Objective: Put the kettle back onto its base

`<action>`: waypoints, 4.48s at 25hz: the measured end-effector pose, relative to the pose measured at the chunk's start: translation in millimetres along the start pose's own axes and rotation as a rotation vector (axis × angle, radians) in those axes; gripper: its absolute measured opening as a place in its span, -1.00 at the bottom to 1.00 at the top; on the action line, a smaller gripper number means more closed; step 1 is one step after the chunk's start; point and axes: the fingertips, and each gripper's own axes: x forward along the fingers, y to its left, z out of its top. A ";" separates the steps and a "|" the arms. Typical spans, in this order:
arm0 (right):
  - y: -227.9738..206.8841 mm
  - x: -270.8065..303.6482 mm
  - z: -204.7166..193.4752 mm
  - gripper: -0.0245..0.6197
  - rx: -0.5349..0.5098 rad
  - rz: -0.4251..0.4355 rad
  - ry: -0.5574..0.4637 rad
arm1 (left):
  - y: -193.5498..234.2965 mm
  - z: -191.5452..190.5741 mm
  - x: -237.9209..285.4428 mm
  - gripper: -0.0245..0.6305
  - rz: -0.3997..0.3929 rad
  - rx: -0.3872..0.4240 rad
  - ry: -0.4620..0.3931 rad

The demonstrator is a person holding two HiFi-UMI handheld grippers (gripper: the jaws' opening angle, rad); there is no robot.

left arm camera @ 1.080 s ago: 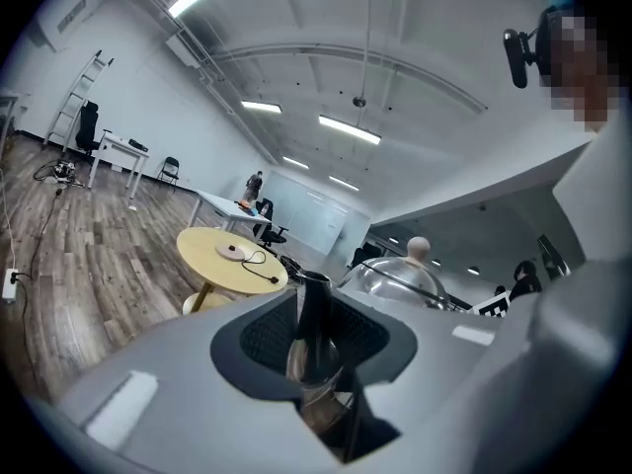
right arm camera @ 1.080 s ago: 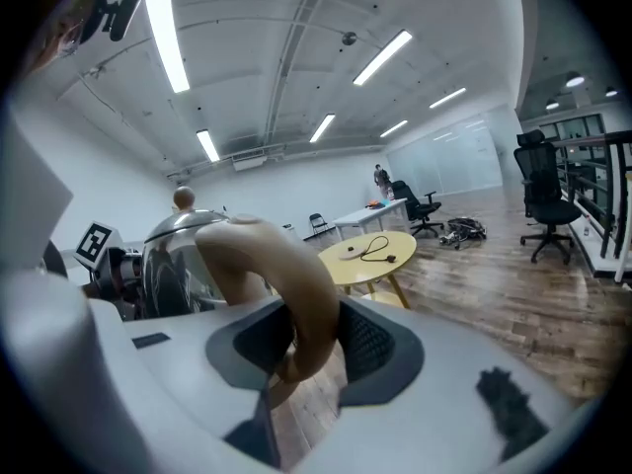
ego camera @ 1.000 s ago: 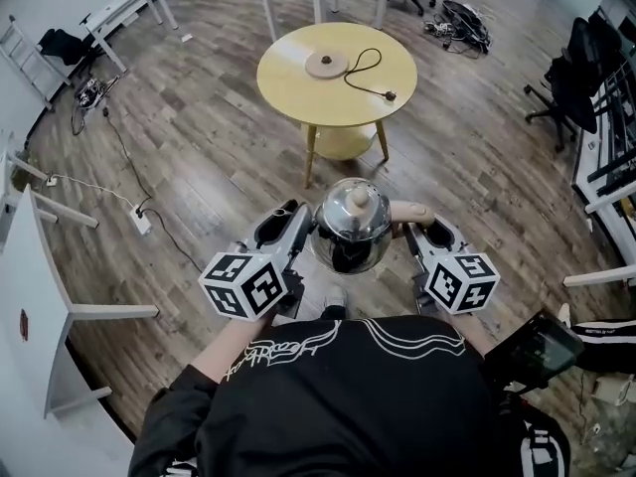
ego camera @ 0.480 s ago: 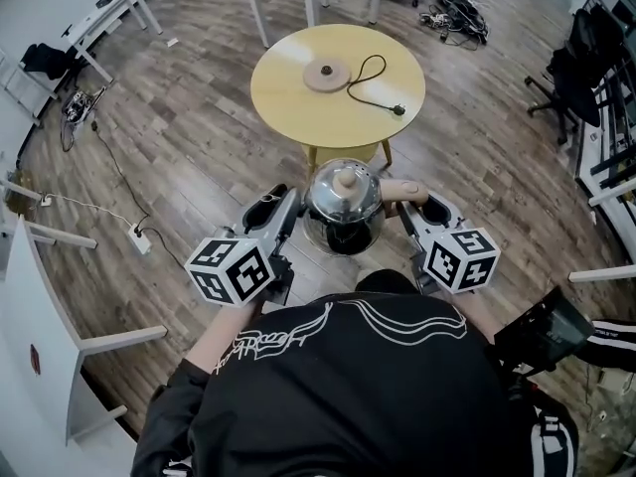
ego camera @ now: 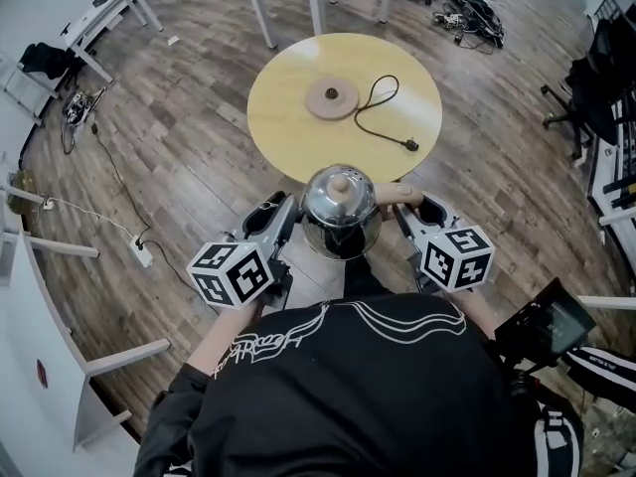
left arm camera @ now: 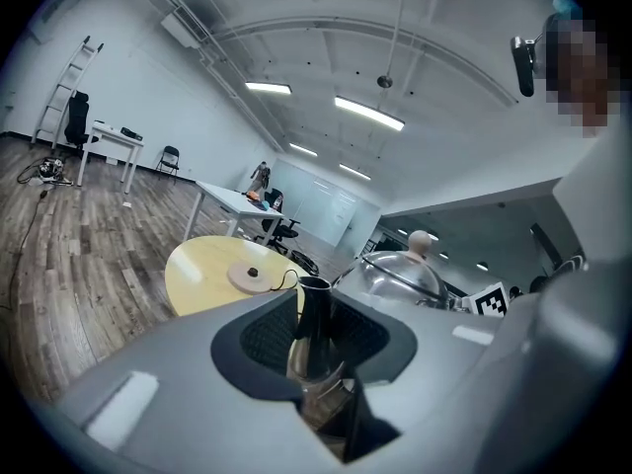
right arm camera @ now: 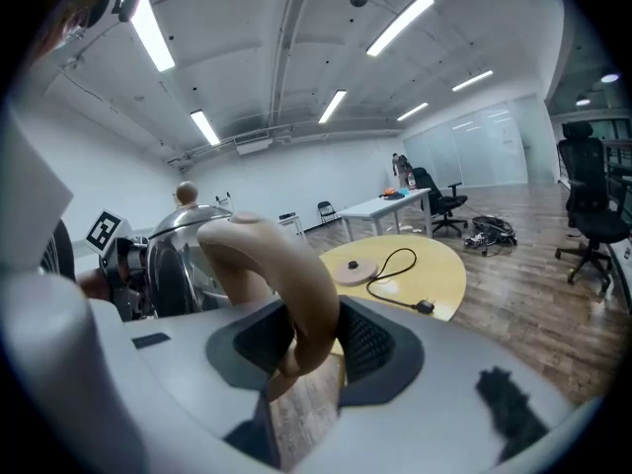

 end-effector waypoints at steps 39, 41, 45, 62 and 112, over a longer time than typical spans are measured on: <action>-180.1 306.1 106.9 -0.50 -0.160 -0.035 0.145 | 192.7 109.2 298.2 -0.65 0.055 0.108 0.094; -182.0 309.7 102.9 -0.50 -0.159 -0.038 0.149 | 196.0 106.7 301.0 -0.65 0.056 0.114 0.099; -185.0 312.8 97.5 -0.50 -0.148 -0.039 0.161 | 198.1 103.7 305.0 -0.65 0.051 0.116 0.112; -185.5 316.6 86.2 -0.50 -0.162 -0.050 0.139 | 204.1 95.7 307.1 -0.64 0.035 0.105 0.103; 158.8 -15.8 29.5 -0.90 -0.060 0.173 -0.064 | -62.0 25.9 -56.8 -0.91 -0.518 0.282 0.088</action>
